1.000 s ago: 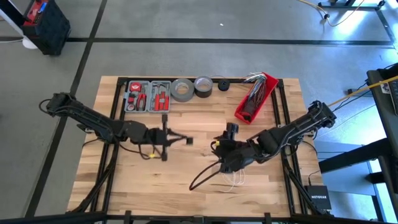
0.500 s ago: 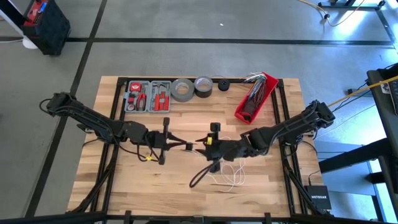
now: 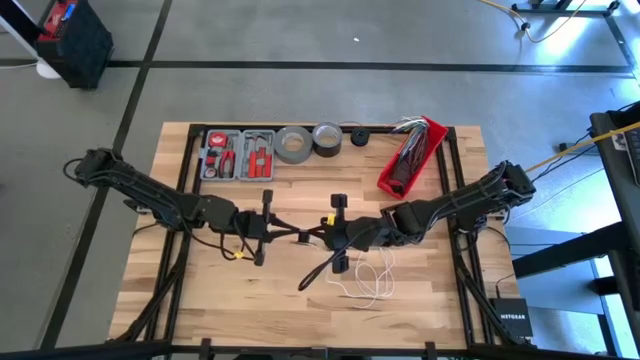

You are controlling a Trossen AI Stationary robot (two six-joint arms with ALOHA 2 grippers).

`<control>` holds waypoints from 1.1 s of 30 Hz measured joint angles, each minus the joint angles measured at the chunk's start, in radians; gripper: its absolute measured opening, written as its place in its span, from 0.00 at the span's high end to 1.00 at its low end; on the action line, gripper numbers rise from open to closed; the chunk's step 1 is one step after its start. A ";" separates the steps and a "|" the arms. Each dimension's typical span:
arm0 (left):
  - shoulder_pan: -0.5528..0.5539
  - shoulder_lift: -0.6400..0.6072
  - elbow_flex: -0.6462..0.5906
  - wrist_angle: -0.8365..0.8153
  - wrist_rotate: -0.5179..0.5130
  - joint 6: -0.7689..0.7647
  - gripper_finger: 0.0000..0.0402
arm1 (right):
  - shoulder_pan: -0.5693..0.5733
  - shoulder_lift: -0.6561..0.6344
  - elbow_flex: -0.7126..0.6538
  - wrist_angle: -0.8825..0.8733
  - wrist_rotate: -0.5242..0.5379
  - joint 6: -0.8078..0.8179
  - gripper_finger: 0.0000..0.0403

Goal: Coil cords
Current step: Coil the white wire onto the black spool

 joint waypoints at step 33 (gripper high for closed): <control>0.105 0.202 0.052 0.059 -0.060 -0.197 0.68 | -0.097 -0.099 -0.282 0.558 0.497 -0.156 0.99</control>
